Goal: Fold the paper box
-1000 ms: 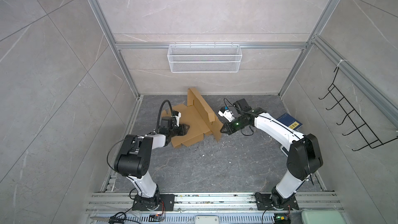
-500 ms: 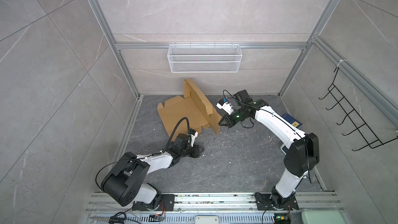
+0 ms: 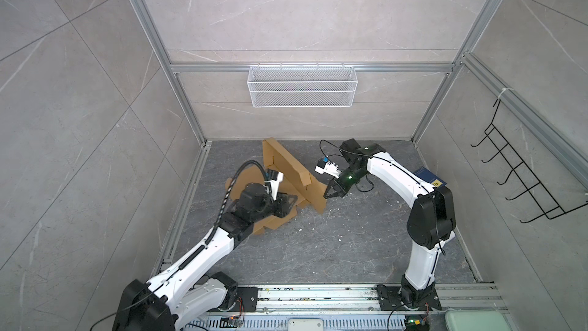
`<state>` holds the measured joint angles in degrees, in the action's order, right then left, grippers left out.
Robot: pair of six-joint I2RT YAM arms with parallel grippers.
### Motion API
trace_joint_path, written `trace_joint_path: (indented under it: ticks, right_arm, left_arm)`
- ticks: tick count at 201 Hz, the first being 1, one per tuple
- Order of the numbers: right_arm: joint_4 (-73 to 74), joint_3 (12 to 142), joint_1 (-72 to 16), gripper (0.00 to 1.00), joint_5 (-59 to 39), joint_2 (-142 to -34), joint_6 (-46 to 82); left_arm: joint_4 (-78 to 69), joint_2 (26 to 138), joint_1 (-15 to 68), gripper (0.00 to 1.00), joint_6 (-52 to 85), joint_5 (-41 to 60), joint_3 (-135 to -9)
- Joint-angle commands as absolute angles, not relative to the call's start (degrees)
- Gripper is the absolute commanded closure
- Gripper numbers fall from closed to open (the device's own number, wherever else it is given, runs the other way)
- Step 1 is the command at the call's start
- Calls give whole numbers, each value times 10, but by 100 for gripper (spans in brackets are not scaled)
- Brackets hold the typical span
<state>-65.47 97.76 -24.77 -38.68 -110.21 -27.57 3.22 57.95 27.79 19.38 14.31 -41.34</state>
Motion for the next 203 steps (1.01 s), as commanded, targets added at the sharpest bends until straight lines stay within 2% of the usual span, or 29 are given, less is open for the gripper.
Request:
trace_joint_path:
  ticks: [1, 28, 53, 80, 117, 141, 169, 203]
  right_arm:
    - [-701, 1004, -246, 97, -360, -1107, -315]
    - [-722, 1038, -246, 96, -312, -1127, -332]
    - [-755, 1109, -246, 97, -270, -1169, -335]
    - [-783, 1182, -243, 96, -220, -1220, -332]
    - [-796, 1220, -243, 96, -206, -1254, -332]
    - [-794, 1217, -243, 96, -200, -1258, -332]
    - [-790, 1221, -242, 96, -197, -1258, -332]
    - [-782, 1227, -243, 95, -195, -1256, -330]
  left_arm:
    - [94, 576, 190, 51, 142, 163, -456]
    - [72, 653, 85, 48, 114, 145, -501]
    - [18, 741, 41, 43, 59, 119, -531]
    - [-5, 804, 8, 41, 37, 160, -548]
    - [-62, 863, -57, 39, 41, 206, -549]
    - [-71, 911, -63, 39, -3, 287, -590]
    - [-38, 959, -74, 40, -47, 287, -646]
    - [-45, 1016, -87, 42, -54, 340, -694]
